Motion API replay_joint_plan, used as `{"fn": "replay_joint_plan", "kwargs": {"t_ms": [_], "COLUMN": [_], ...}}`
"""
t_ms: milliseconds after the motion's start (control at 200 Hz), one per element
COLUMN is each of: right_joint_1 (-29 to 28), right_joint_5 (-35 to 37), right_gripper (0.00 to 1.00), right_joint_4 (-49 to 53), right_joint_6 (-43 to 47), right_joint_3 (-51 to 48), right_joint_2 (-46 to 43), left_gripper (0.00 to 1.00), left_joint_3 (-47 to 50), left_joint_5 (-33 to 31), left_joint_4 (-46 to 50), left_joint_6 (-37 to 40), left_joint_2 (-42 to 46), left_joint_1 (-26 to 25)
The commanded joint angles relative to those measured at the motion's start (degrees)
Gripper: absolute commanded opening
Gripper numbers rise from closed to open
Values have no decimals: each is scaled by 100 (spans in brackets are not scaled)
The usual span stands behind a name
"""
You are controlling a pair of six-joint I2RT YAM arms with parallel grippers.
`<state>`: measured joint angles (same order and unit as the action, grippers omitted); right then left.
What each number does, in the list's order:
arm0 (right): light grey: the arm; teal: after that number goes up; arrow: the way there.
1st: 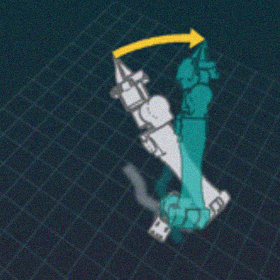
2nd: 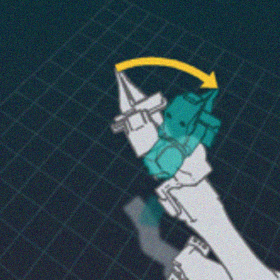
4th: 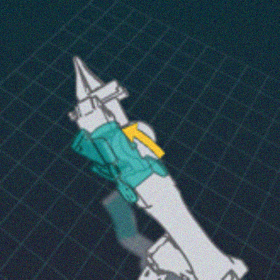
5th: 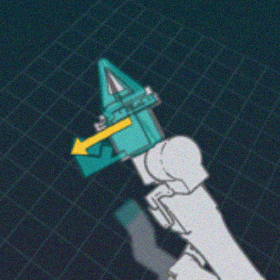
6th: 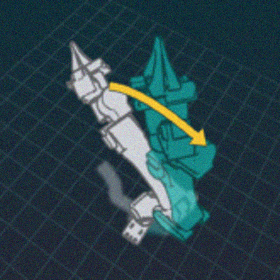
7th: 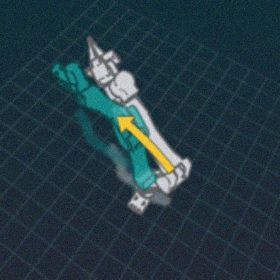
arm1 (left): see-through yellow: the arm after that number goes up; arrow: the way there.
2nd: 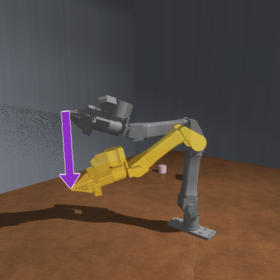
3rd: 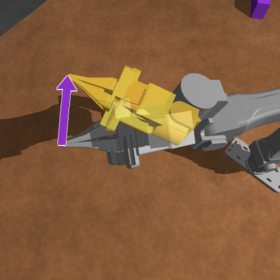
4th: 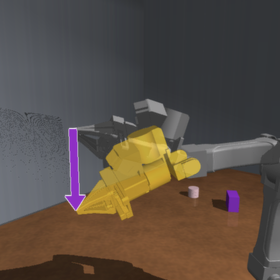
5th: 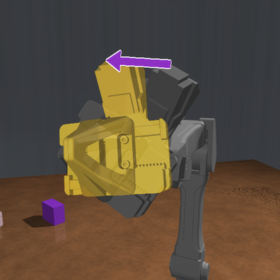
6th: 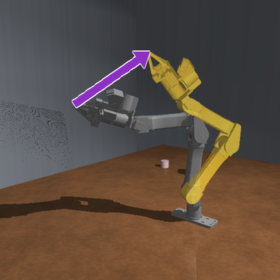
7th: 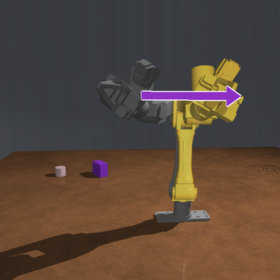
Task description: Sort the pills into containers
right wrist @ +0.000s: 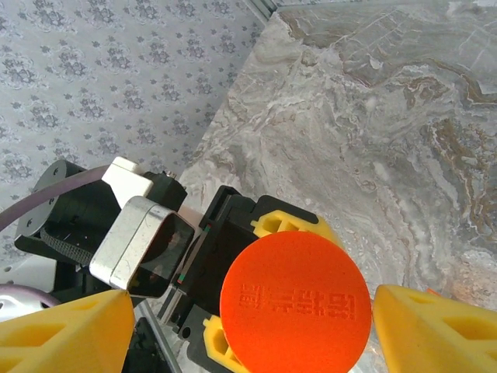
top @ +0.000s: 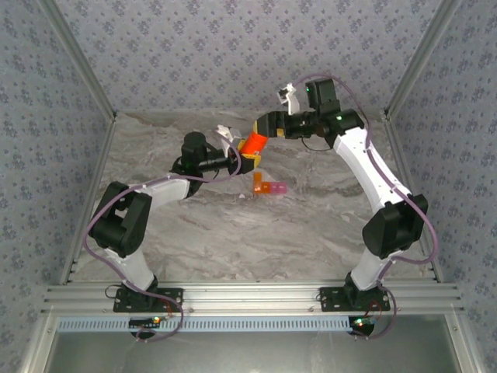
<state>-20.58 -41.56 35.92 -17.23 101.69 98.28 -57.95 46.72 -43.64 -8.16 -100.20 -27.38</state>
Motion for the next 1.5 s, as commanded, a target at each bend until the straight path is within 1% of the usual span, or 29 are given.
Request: {"fn": "replay_joint_plan", "kwargs": {"t_ms": [0, 165, 285, 395, 465, 535, 640, 755, 910, 999, 1159, 1189, 1354, 1494], "right_joint_1": [-95, -179, -185, -192, -190, -185, -179, -50, 85, 98, 93, 94, 47, -76], "right_joint_5": [135, 275, 289, 280, 256, 228, 235, 170, -93, -123, -45, -31, 211, 377], "right_gripper": [81, 79, 74, 63, 59, 51, 46, 44, 44, 44, 42, 42, 39, 38], "right_joint_4": [391, 659, 701, 705, 710, 730, 706, 370, -52, -121, -125, -319, -582, -829], "right_joint_6": [265, 449, 491, 486, 493, 503, 494, 304, 145, 38, -273, -398, -1136, -1427], "right_joint_3": [274, 464, 484, 483, 465, 459, 391, 151, -131, -232, -360, -415, -742, -990], "right_joint_2": [154, 279, 302, 295, 297, 300, 246, 66, -135, -170, -113, -114, -150, -269], "left_gripper": [0, 0, 0, 0, 0, 0, 0, 0, 0, 0, 0, 0, 0, 0], "left_joint_3": [-118, -125, -128, -120, -111, -102, -84, -82, -84, -78, -84, -84, -75, -67], "left_joint_5": [102, 105, 107, 105, 101, 96, 72, 57, 80, 75, 25, 10, -139, -205], "left_joint_4": [-207, -207, -207, -217, -220, -237, -274, -316, -354, -382, -470, -470, -471, -471], "left_joint_6": [87, 78, 58, 52, 51, 40, 43, 24, 15, -10, -78, -71, -54, -36], "left_joint_2": [89, 81, 80, 79, 88, 84, 97, 87, 80, 75, 62, 62, 62, 74], "left_joint_1": [4, 4, -4, -5, -4, -5, 2, 4, 4, 4, 5, 4, 4, 4]}}
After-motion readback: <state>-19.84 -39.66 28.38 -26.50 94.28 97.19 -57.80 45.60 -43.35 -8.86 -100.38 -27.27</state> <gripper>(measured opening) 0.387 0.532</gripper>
